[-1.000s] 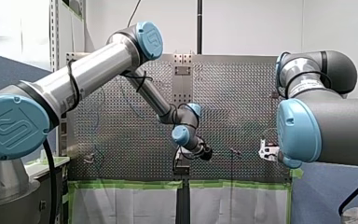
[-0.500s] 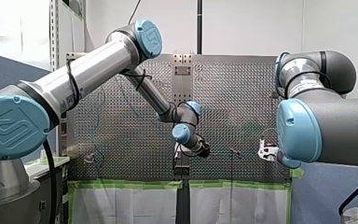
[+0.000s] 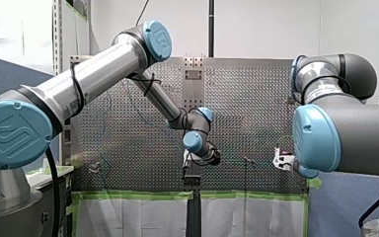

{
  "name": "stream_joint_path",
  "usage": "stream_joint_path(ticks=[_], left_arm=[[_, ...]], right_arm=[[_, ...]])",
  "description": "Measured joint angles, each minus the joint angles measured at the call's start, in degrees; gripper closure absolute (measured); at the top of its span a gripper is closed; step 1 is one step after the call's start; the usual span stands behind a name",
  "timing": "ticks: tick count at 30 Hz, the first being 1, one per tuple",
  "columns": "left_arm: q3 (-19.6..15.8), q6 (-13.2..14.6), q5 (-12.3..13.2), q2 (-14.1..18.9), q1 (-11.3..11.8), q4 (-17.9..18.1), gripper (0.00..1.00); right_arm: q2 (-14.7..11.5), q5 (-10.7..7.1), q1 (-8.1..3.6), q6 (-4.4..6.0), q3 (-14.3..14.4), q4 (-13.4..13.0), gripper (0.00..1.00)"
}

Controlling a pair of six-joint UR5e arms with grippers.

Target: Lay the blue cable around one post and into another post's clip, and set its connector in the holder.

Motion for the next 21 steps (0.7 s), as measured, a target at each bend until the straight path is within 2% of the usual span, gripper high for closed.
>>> stream_joint_path(ticks=[1, 2, 3, 4, 17, 19, 21], left_arm=[[0.0, 0.0, -0.01, 0.0, -0.01, -0.01, 0.64], [0.0, 0.0, -0.02, 0.0, -0.02, 0.0, 0.64], [-0.01, 0.0, -0.03, 0.0, -0.04, -0.01, 0.73], [-0.02, 0.0, -0.03, 0.0, -0.06, -0.01, 0.76], [-0.06, -0.71, 0.22, -0.01, -0.23, -0.01, 0.74], [-0.06, -1.04, 0.24, -0.02, -0.27, -0.01, 0.8], [-0.06, -1.27, 0.27, -0.02, -0.28, -0.01, 0.8]], right_arm=[[0.0, 0.0, 0.0, -0.02, 0.0, 0.0, 1.0], [0.0, 0.0, 0.0, -0.01, -0.01, 0.0, 1.0], [0.0, 0.0, 0.0, -0.01, 0.0, 0.02, 1.0], [0.0, 0.0, 0.0, -0.01, 0.01, 0.03, 1.0], [0.0, 0.07, 0.09, 0.02, 0.0, 0.08, 1.0], [0.0, 0.07, 0.12, 0.02, 0.0, 0.08, 1.0], [0.0, 0.05, 0.15, 0.02, -0.01, 0.09, 1.0]])
